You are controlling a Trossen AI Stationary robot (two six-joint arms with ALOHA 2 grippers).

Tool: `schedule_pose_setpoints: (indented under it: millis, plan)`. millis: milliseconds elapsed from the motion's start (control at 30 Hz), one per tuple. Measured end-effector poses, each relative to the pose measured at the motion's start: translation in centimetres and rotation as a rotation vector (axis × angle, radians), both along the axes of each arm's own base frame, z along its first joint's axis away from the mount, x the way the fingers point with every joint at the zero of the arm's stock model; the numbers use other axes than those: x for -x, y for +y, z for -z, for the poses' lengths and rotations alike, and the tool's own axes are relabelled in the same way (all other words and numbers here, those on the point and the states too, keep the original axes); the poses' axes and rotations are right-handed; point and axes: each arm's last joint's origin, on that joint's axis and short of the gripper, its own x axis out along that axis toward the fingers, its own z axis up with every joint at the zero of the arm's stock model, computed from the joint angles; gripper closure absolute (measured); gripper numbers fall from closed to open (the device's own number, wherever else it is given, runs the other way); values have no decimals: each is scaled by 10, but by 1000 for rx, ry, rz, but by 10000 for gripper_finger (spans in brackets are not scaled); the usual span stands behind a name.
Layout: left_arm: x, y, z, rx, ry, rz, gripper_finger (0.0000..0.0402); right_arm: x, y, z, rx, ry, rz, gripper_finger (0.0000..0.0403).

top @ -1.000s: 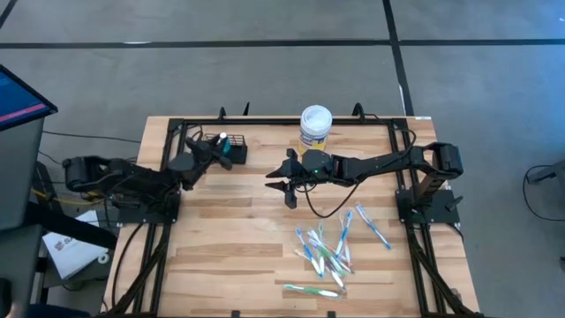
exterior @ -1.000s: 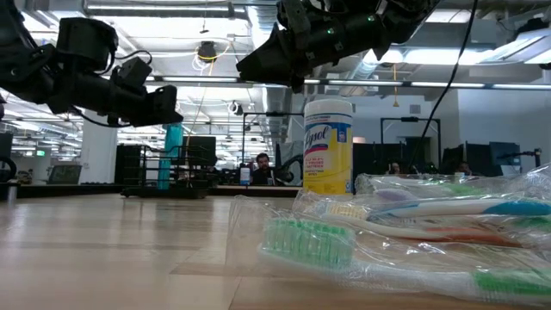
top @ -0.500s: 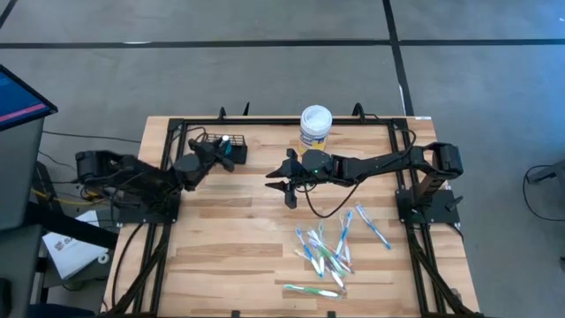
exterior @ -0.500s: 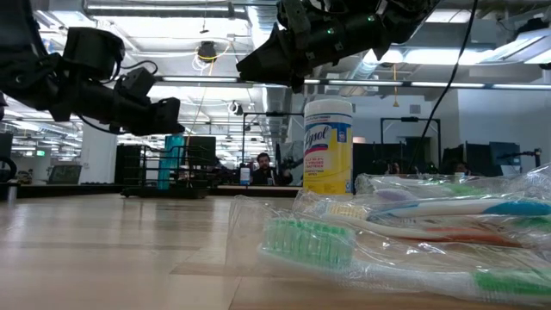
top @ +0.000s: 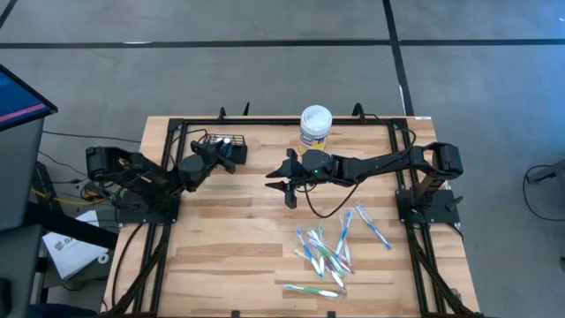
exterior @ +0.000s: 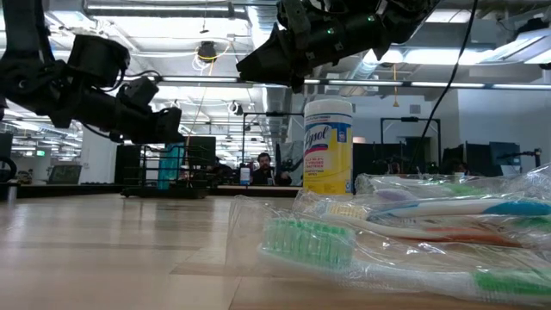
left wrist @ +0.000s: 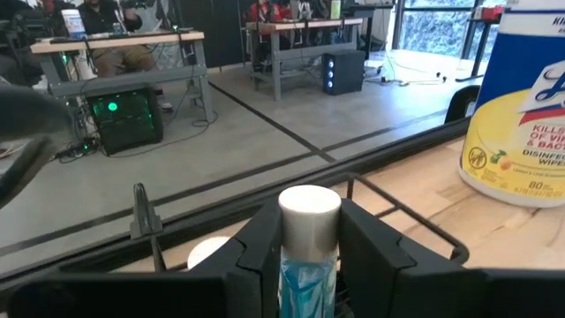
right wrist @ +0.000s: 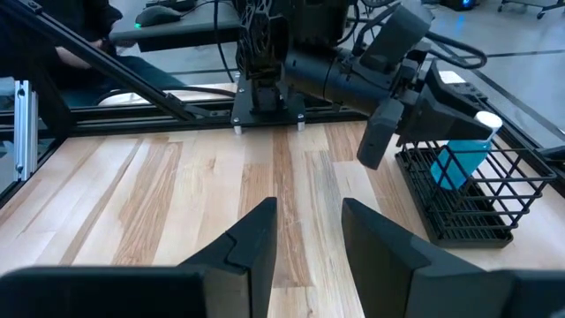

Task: Pick & Place toothbrushing station
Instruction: Put the blue mouthwash into the mesh organizer

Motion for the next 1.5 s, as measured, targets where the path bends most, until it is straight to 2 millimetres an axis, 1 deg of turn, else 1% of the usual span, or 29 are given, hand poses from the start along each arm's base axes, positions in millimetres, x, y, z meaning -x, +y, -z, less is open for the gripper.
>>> schedule_pose_setpoints:
  millis: [433, 733, 967, 1200, 1500]
  plan:
    - [0, 0, 0, 0, -1, 3, 311, 0, 0, 0, 15, 0, -5, 283]
    - [-1, 0, 0, 2, -2, 16, 289, 0, 0, 0, 15, 1, -5, 283]
    - [-1, 0, 0, 2, -2, 16, 297, 0, 0, 0, 15, 1, -5, 283]
    - [-1, 0, 0, 1, -3, 16, 290, 0, 0, 0, 15, 1, -5, 283]
    - [-1, -2, 0, 1, -3, 26, 294, 0, 0, 0, 15, 1, -4, 283]
